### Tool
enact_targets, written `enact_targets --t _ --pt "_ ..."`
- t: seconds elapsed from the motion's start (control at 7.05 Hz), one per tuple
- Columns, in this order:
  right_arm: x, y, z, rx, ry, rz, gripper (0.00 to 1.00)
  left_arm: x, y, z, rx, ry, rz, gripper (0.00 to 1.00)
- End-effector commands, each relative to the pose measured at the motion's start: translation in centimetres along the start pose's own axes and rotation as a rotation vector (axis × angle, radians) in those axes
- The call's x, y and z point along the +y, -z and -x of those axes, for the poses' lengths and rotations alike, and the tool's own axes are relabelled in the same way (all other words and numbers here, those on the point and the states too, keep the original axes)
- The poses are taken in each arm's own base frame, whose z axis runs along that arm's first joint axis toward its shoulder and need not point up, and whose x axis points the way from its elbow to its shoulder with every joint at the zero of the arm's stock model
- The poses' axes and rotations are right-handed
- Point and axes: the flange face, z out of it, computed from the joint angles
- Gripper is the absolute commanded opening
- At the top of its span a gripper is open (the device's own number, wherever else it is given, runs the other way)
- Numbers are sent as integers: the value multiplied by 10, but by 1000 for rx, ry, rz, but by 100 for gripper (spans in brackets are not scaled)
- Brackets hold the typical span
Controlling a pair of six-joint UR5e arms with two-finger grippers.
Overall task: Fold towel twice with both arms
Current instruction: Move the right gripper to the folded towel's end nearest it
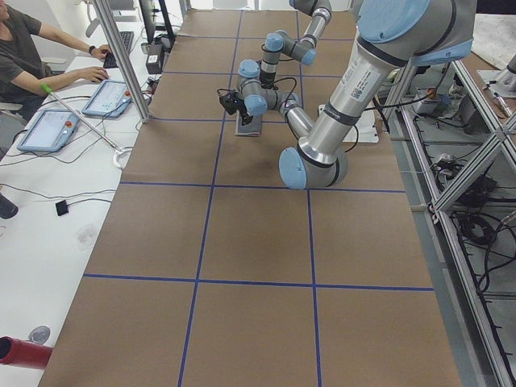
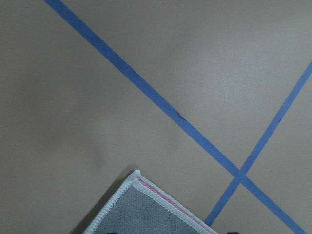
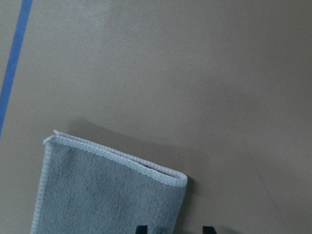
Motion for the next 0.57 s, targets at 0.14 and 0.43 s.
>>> enact_targets --t 0.14,0.43 --pt "0 -8 -1 0 -6 -17 37 -2 -4 4 -9 -1 -2 80" --pt "-2 -8 -1 -1 -5 -20 21 -1 -5 5 -11 -1 -2 80"
